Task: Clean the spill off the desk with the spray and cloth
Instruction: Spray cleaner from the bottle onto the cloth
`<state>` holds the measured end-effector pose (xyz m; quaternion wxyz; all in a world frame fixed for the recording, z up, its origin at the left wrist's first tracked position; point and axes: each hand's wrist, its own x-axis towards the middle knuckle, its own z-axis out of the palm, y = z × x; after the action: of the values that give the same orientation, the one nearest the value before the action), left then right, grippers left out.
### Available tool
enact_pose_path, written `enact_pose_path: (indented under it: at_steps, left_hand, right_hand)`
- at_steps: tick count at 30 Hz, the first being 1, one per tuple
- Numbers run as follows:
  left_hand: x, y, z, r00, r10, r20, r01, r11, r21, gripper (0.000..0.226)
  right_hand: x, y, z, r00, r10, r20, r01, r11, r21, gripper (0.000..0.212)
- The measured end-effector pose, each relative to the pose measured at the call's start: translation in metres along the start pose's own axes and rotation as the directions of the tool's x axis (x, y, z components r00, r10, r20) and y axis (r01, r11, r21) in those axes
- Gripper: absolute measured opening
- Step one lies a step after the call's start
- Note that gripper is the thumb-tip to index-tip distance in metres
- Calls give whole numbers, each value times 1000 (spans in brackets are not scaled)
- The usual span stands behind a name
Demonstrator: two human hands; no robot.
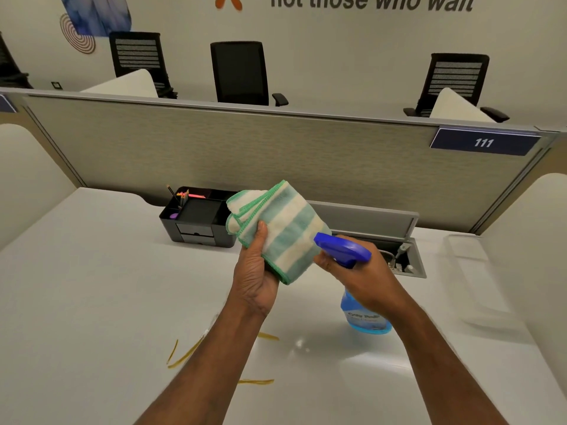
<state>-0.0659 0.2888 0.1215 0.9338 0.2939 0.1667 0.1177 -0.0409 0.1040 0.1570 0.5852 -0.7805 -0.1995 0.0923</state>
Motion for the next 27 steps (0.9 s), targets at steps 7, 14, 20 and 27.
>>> enact_pose_path:
  at_steps: [7, 14, 20, 27]
  left_hand:
    - [2, -1, 5, 999, 17, -44, -18, 1000, -4, 35]
    - [2, 1, 12, 998, -18, -68, 13, 997, -80, 31]
    - [-1, -4, 15, 998, -29, -56, 24, 996, -85, 36]
    - [-7, -17, 21, 997, -46, -57, 46, 999, 12, 39]
  right_hand:
    - [-8, 1, 7, 998, 41, 56, -38, 998, -49, 22]
    - [-11, 2, -7, 1000, 18, 11, -16, 995, -100, 11]
    - [-11, 5, -12, 999, 21, 40, -17, 995, -98, 13]
    - [-12, 4, -7, 1000, 9, -12, -8, 999, 32, 19]
